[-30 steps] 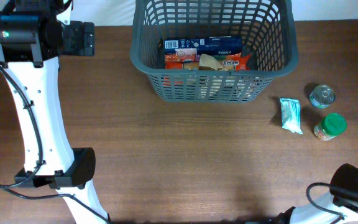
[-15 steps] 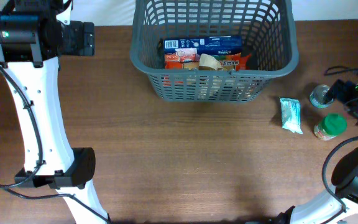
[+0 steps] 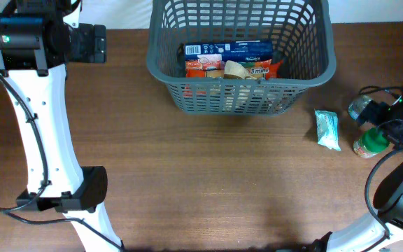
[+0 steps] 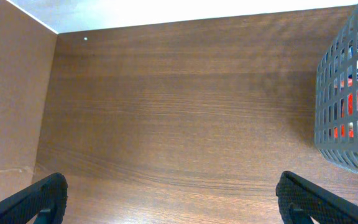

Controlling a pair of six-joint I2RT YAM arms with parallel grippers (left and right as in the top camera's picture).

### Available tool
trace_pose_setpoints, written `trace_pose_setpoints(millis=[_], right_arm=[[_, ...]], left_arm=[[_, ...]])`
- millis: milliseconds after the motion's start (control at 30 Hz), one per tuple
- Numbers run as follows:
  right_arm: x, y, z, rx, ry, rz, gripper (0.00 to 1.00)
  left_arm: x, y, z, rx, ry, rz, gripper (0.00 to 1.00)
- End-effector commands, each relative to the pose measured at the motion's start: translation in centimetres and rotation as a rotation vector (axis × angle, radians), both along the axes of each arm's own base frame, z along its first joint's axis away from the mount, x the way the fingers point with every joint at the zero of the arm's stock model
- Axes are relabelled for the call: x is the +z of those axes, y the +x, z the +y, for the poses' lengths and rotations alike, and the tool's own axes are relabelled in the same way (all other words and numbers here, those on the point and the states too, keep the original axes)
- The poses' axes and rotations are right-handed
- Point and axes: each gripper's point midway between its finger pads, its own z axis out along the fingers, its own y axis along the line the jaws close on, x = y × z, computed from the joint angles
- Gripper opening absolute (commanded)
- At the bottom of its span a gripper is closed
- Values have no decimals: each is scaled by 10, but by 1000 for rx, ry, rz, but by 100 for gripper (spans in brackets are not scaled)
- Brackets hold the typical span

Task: Pack container
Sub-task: 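Park the left arm and grasp the green-lidded jar with the right gripper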

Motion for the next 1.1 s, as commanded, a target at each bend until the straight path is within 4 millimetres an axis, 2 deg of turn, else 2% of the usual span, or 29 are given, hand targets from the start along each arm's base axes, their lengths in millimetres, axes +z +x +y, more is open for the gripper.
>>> trace_pose_setpoints(millis=[0,267,667,900,1067], right_arm=[[-2,-13,-13,-75,-39,13,99],[-16,-6,-9,-82,-11,-35,99],[-48,0,-9,-133,7,-57,100],[-51,0,-8,-141,12,-50,78],[-51,0,-8,-142,12,-50,78]], left_arm=[[0,-1,0,11,-16,-4,99],[0,-1,0,11,-16,-4,99],[0,-1,0,11,-16,-4,99],[0,-1,0,11,-16,-4,99],[0,-1,0,11,-16,-4,99]])
